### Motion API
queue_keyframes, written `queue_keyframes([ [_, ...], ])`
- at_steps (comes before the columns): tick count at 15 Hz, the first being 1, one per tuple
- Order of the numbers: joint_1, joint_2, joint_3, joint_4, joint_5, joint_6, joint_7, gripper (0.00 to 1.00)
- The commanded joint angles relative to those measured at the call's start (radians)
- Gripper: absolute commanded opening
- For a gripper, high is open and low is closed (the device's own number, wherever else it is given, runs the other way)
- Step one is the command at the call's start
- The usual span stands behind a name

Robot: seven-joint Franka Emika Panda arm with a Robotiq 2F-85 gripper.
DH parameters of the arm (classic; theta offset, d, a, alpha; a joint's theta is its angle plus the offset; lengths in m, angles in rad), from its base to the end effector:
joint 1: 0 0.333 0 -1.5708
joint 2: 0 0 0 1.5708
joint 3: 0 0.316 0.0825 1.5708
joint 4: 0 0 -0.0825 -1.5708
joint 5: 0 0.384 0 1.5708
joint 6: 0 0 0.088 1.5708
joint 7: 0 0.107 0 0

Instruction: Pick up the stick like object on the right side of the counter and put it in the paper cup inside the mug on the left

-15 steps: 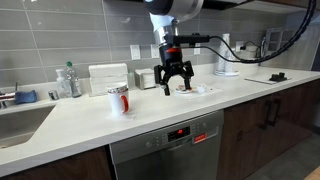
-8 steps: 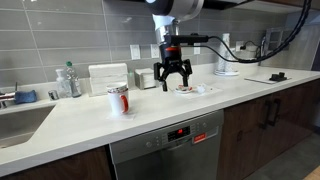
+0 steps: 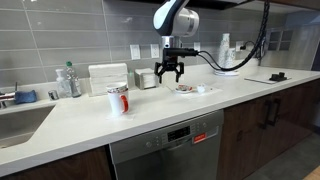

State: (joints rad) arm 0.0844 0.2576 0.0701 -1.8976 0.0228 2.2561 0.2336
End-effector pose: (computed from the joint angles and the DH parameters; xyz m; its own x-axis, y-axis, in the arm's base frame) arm 0.6172 0.0945 0.3773 0.9911 -0.0980 0.0896 -0.0929 -0.9939 -0.0592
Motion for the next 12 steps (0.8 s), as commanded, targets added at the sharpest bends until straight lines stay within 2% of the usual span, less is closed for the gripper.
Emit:
queue_keyframes([
  [1,-0.003,0.167,-0.043,0.181,-0.015,0.103,0.028,1.0],
  [4,0.013,0.267,-0.086,0.3,-0.065,0.197,0.022,1.0],
  [8,0.03,0.384,-0.138,0.424,-0.131,0.225,0.04,1.0],
  [10,0.038,0.431,-0.167,0.46,-0.16,0.288,0.062,1.0],
  [11,0.02,0.365,-0.134,0.399,-0.121,0.237,0.024,1.0],
  [12,0.021,0.381,-0.139,0.41,-0.123,0.248,0.025,1.0],
])
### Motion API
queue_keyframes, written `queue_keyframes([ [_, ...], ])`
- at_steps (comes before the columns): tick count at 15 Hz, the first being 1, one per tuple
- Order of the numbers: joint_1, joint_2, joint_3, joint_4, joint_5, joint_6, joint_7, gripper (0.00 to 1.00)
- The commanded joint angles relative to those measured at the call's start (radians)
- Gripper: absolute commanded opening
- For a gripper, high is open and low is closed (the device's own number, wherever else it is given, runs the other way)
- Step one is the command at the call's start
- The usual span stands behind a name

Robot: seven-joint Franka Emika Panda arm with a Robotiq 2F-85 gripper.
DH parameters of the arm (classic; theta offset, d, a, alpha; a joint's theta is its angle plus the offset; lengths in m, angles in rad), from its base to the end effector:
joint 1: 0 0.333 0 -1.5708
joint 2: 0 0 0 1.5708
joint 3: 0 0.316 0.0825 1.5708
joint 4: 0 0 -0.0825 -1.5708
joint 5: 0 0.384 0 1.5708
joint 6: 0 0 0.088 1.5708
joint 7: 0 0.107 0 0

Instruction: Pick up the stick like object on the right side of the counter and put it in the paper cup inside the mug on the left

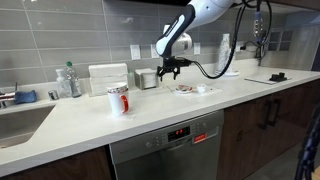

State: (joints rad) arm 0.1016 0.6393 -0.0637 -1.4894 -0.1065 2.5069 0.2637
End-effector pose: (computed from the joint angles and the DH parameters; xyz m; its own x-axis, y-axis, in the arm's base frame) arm 0.7445 0.0386 0.3378 0.9162 -0.1160 0.3836 -0.1375 -0.9901 0.0290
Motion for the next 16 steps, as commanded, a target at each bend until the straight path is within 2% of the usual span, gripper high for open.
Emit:
queue_keyframes([
  [1,0.003,0.002,-0.005,0.002,0.006,-0.003,-0.005,1.0],
  [10,0.005,-0.008,-0.003,0.002,0.006,-0.003,-0.005,1.0],
  [11,0.016,-0.002,-0.022,0.008,-0.013,-0.008,0.014,1.0],
  [13,0.013,0.018,-0.035,0.008,-0.039,0.056,-0.006,1.0],
  [16,-0.021,0.042,-0.016,0.001,-0.017,0.12,-0.064,1.0],
])
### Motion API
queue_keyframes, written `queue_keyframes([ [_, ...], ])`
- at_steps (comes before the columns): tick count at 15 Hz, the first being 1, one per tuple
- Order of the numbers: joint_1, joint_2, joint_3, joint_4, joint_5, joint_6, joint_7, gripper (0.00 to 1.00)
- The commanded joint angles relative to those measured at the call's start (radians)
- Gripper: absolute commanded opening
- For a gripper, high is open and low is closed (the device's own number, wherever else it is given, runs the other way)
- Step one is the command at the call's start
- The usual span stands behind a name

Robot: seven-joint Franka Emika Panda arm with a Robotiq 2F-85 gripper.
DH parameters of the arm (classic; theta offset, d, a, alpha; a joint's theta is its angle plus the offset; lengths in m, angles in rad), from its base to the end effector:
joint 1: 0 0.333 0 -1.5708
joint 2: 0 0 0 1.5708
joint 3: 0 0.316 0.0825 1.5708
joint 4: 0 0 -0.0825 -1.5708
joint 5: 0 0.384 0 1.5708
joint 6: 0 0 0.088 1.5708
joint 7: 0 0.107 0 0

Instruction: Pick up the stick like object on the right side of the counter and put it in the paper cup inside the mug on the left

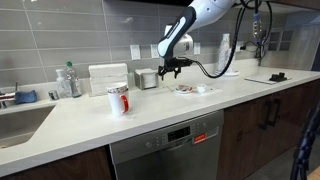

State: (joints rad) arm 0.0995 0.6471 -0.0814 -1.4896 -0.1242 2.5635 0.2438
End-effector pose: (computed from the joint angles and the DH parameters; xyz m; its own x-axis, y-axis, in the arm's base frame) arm 0.7485 0.0280 0.3391 0.8989 -0.0870 0.4294 -0.1203 -0.9914 0.0510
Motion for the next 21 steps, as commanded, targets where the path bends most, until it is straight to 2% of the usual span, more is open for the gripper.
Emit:
queue_keyframes([
  [1,-0.025,0.045,0.004,0.003,0.007,0.076,-0.052,1.0],
  [12,-0.038,0.145,0.013,0.039,0.038,0.107,-0.063,1.0],
  [15,-0.036,0.168,0.01,0.061,0.037,0.104,-0.061,0.75],
  [17,-0.032,0.178,0.008,0.078,0.036,0.102,-0.058,0.65],
  [18,-0.034,0.181,0.011,0.082,0.038,0.099,-0.061,0.65],
  [20,-0.033,0.187,0.01,0.093,0.037,0.089,-0.06,0.5],
  [21,-0.033,0.188,0.009,0.094,0.037,0.085,-0.059,0.46],
])
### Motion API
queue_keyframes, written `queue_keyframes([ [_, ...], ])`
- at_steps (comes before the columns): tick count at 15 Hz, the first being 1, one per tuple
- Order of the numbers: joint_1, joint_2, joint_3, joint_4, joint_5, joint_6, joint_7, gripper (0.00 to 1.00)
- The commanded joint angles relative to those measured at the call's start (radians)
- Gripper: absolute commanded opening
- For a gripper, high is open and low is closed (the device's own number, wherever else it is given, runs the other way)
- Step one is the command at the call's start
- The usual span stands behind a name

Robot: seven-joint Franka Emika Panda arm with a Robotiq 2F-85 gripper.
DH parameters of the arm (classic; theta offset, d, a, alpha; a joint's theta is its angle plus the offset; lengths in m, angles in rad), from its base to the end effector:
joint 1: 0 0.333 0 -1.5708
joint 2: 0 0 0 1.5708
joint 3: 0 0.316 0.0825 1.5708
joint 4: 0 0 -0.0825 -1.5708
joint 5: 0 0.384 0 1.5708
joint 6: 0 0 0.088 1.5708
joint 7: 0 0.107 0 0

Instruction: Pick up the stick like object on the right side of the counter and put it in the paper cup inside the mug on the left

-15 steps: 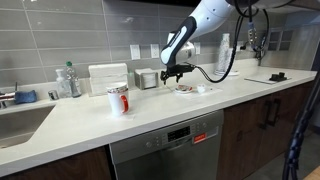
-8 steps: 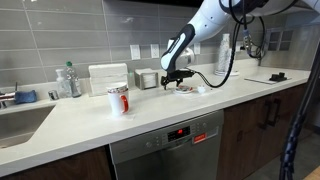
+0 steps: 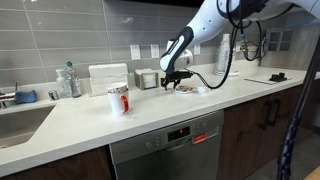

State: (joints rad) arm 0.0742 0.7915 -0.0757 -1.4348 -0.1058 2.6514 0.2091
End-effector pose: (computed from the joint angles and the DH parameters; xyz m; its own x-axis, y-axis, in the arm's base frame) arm 0.7616 0.0153 0.2674 0.9027 -0.0737 0.4239 -0.1047 -0.9932 0.0503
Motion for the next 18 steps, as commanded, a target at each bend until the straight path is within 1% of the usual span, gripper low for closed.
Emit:
queue_keyframes([
  [1,-0.007,0.044,0.003,0.044,0.019,-0.012,-0.024,0.34],
  [3,-0.007,0.044,0.004,0.05,0.019,-0.019,-0.026,0.18],
  [5,-0.006,0.047,0.007,0.054,0.02,-0.021,-0.027,0.03],
  [6,-0.005,0.046,0.008,0.055,0.019,-0.023,-0.028,0.0],
  [8,-0.006,0.043,0.01,0.054,0.021,-0.024,-0.03,0.0],
  [9,-0.008,0.043,0.013,0.056,0.023,-0.027,-0.033,0.02],
  [14,-0.003,0.031,0.004,0.058,0.019,-0.039,-0.023,0.0],
  [18,-0.005,0.0,0.008,0.053,0.024,-0.087,-0.023,0.0],
])
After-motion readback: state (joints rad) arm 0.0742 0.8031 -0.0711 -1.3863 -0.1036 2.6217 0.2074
